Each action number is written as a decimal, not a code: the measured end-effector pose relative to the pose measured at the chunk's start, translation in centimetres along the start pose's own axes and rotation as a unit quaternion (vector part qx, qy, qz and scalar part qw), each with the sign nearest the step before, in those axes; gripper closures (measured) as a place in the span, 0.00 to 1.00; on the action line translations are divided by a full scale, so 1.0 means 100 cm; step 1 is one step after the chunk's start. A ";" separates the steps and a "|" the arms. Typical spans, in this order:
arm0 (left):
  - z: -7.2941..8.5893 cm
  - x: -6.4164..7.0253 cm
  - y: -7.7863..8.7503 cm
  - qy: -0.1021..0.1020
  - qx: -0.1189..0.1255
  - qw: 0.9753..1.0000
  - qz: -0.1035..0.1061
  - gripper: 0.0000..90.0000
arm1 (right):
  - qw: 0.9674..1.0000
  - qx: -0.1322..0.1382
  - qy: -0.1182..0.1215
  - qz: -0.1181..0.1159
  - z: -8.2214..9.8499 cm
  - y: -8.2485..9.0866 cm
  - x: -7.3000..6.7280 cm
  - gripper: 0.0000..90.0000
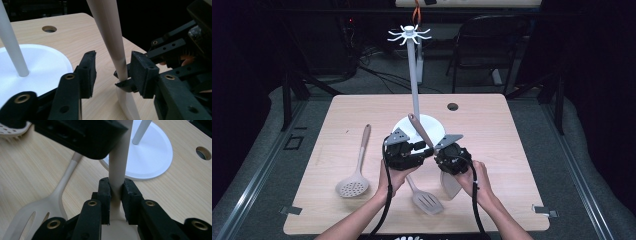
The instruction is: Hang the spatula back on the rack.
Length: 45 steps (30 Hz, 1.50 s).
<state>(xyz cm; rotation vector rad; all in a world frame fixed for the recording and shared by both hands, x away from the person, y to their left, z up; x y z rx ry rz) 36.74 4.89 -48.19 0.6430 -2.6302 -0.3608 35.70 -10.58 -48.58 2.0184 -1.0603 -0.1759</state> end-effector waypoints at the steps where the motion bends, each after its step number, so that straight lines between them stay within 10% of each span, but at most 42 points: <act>1: 0.000 0.000 0.000 0.004 0.001 1.000 0.004 0.67 | 1.000 -0.002 0.003 0.002 0.000 0.000 0.000 0.87; 22: -0.002 0.000 -0.002 0.027 0.044 0.998 0.042 0.85 | 1.000 0.023 -0.007 0.016 -0.002 0.004 -0.001 0.87; 33: -0.009 0.008 0.004 -0.013 0.048 0.998 0.036 0.86 | 0.998 0.062 -0.006 0.015 -0.005 0.012 -0.003 0.84; 45: -0.014 0.003 0.009 -0.032 0.042 0.998 0.032 0.86 | 0.997 0.076 -0.013 0.008 0.005 0.021 0.011 0.54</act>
Point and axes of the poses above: each handheld gripper's, and its own axes: y roughly backward along the jaws, z roughly out of its underside, x roughly to its right, the point moved 3 cm from there along -y, roughly forward along the jaws, and after that the axes turned 7 degrees about z, right-handed, at the moved point
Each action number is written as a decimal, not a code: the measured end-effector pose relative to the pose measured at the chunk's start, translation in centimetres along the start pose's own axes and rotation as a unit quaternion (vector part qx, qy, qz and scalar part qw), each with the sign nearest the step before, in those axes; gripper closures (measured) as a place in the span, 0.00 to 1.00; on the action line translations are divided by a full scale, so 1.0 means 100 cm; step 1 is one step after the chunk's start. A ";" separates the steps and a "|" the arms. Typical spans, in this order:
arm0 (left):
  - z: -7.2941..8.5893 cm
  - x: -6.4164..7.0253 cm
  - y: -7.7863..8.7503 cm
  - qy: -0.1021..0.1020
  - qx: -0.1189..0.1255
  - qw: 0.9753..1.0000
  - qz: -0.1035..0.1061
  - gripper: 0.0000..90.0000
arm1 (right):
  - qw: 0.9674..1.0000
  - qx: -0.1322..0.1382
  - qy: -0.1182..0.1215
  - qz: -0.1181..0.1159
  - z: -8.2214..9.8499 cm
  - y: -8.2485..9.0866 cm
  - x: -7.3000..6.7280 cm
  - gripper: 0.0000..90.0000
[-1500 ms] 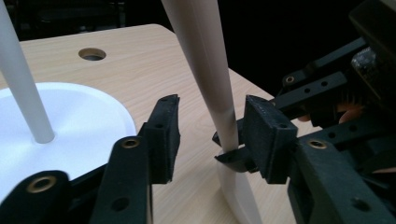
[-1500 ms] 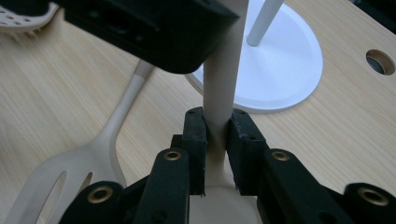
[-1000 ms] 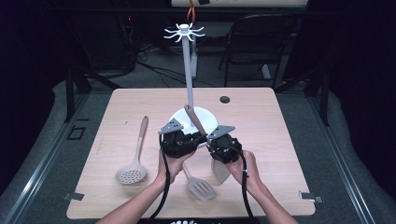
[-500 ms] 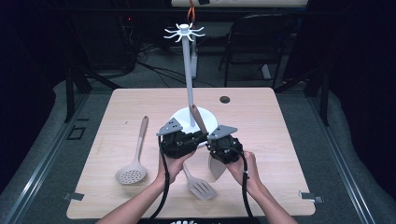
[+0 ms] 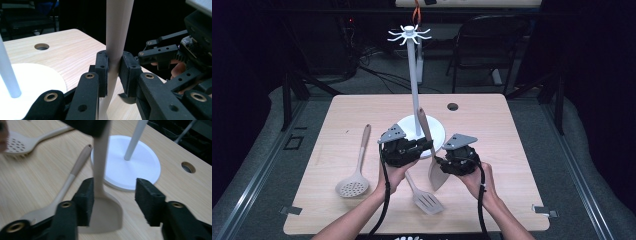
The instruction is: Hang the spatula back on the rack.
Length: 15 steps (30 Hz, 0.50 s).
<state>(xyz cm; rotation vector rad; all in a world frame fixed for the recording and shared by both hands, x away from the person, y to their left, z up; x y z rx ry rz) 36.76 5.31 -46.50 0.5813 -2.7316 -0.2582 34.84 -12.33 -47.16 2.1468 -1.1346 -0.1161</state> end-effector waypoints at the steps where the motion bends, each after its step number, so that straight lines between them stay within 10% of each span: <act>1: 0.000 -0.001 0.001 0.001 0.000 1.000 0.001 0.86 | 1.000 0.000 0.000 0.000 0.000 0.000 0.000 0.54; 15: -0.008 -0.011 0.001 -0.006 -0.010 1.000 0.000 0.86 | 0.999 -0.019 -0.044 0.022 0.028 -0.002 0.034 0.15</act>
Point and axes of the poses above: each handheld gripper's, and its own axes: y roughly backward along the jaws, z roughly out of its underside, x roughly to its right, the point moved 3 cm from there along -y, roughly forward along the jaws, and after that the axes turned 7 degrees about z, right-handed, at the moved point
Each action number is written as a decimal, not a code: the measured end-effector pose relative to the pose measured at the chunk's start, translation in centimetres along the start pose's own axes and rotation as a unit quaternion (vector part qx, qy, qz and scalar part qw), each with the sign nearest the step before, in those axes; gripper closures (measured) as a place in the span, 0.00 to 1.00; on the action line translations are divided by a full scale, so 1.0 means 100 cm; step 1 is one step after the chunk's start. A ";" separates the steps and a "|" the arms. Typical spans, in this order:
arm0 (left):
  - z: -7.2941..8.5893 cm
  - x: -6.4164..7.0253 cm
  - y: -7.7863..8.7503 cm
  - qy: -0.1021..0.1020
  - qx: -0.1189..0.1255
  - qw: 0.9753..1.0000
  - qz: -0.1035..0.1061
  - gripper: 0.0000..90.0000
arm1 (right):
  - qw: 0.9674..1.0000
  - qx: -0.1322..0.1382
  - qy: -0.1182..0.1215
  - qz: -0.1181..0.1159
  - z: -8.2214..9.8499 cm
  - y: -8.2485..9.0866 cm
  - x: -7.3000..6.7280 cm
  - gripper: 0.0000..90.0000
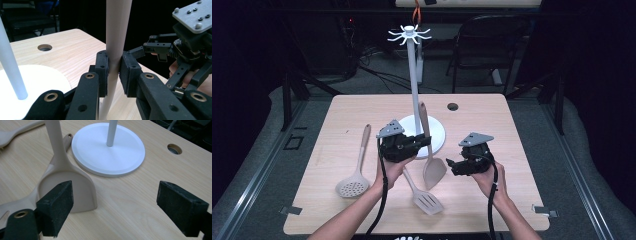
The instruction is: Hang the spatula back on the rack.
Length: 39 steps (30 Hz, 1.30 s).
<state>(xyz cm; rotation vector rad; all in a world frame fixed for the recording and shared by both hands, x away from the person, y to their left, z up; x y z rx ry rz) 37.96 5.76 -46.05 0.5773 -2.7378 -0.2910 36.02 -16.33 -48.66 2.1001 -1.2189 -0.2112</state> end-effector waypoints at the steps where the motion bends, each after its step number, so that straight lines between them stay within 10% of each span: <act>1: 0.000 0.000 0.000 0.000 0.000 1.000 0.000 0.86 | 1.000 -0.001 -0.001 0.001 0.001 -0.001 0.001 0.13; 39: -0.031 -0.030 -0.006 -0.031 -0.011 0.999 -0.006 0.86 | 0.999 -0.051 -0.011 0.001 0.017 -0.021 0.022 0.00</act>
Point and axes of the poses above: each handheld gripper's, and its own axes: y roughly backward along the jaws, z roughly out of its underside, x roughly to its right, the point moved 3 cm from there along -y, roughly forward along the jaws, and after that the axes turned 7 degrees about z, right-handed, at the moved point
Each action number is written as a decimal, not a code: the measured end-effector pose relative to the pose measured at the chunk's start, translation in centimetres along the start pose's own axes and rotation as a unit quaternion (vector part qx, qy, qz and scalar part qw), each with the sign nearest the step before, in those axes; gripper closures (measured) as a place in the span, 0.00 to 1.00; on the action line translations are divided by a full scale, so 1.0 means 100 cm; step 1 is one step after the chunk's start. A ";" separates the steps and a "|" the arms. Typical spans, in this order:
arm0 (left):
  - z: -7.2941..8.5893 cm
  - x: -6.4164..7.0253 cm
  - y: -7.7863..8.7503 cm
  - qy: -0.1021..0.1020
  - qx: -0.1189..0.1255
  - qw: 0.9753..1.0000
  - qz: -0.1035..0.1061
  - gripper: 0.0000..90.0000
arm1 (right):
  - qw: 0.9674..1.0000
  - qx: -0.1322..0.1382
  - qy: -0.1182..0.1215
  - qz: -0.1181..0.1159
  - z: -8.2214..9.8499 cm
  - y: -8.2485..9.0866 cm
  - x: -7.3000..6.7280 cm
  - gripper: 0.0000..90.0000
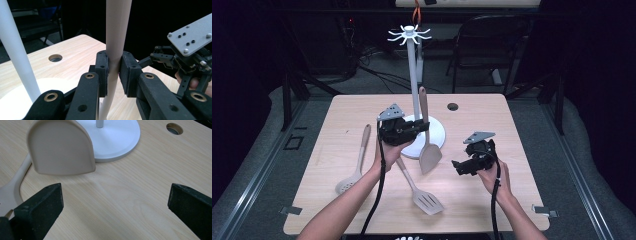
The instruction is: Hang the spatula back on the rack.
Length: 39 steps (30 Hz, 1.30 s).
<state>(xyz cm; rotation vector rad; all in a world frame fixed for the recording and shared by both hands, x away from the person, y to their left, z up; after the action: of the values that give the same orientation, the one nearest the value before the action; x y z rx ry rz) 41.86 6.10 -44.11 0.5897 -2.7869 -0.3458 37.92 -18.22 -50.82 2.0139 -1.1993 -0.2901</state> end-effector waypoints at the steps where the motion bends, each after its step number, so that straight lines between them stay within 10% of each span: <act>1: -0.001 -0.001 0.000 0.001 0.000 1.000 0.000 0.86 | 1.000 0.000 -0.001 0.000 0.000 0.000 0.000 0.00; 39: -0.068 -0.027 0.007 -0.039 0.011 0.999 -0.005 0.86 | 1.000 -0.005 0.009 -0.008 0.003 -0.004 -0.001 0.01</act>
<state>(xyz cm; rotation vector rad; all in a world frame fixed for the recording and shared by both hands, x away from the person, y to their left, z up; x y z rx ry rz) 46.10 6.72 -38.10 0.6077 -2.8662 -0.3470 38.00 -18.16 -51.31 2.0132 -1.1695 -0.2841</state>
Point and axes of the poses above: each handheld gripper's, and its own axes: y roughly backward along the jaws, z roughly out of its underside, x roughly to its right, the point moved 3 cm from there along -y, roughly forward along the jaws, and after that the axes turned 7 degrees about z, right-handed, at the moved point
